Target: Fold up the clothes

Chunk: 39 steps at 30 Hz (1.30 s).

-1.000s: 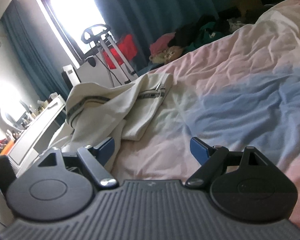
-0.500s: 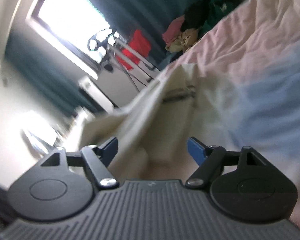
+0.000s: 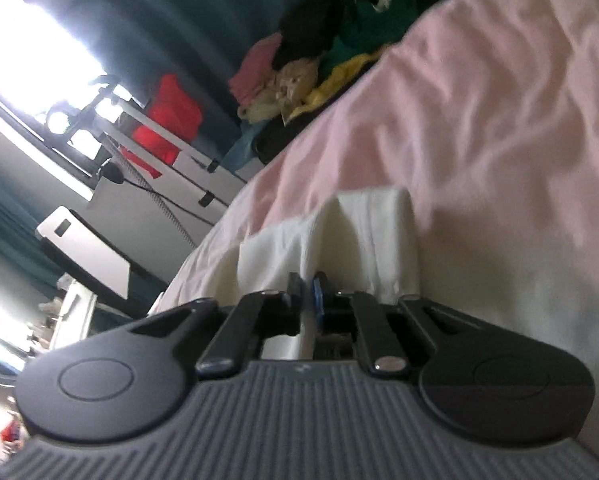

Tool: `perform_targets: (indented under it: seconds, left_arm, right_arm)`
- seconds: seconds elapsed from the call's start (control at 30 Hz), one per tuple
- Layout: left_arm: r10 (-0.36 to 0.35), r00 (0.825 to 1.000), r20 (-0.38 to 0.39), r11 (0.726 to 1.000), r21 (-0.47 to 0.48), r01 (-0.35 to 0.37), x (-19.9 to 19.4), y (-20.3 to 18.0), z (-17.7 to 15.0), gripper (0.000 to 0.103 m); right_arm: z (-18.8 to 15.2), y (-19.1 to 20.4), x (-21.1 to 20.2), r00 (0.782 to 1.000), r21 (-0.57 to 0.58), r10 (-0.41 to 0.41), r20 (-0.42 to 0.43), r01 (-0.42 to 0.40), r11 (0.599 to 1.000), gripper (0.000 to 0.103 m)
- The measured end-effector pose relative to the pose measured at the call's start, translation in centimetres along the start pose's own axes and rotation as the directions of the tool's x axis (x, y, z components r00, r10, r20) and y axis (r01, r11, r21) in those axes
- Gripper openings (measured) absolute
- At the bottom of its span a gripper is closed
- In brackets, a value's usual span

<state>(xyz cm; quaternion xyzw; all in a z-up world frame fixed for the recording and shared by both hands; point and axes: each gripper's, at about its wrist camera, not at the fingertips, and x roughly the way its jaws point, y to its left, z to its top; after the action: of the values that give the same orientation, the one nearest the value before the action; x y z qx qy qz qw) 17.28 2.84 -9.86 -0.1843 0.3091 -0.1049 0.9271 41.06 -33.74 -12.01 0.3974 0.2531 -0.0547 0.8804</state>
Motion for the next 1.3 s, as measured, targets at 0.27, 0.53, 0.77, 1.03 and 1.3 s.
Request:
perform_targets:
  seconds: [0.27,0.53,0.77,1.03,1.3]
  left_arm:
    - [-0.175,0.984,-0.021,0.982,0.067,0.176,-0.9,-2.2,-1.0,0.009]
    - [-0.286,0.957,-0.052,0.954,0.082,0.289,-1.8,-5.8,-3.5,0.013]
    - [-0.190,0.975,-0.115,0.970,0.131,0.205,-1.1,-7.0,-6.2,0.013]
    - [-0.127,0.986,-0.111,0.978,0.154,0.143,-2.1,-7.4,-7.5,0.016]
    - [-0.106,0.991,-0.078,0.983,0.145,0.116,-2.3,-7.6,-7.8,0.017]
  right_arm:
    - [5.8,2.9,-10.1,0.969,-0.117,0.084,0.234,-0.058,0.991,0.005]
    - [6.8,-3.2,-26.0,0.873,-0.133,-0.003,0.487,0.078,0.988,0.005]
    - [0.6,-20.7,-31.1,0.936,0.349,-0.286,0.205,0.204,0.915,0.007]
    - [-1.6,-27.9,-31.8,0.987,0.672,-0.111,0.116,0.004,0.740,0.011]
    - [-2.4,-30.1,-30.7,0.980,0.750,-0.127,0.155,-0.033,0.660,0.055]
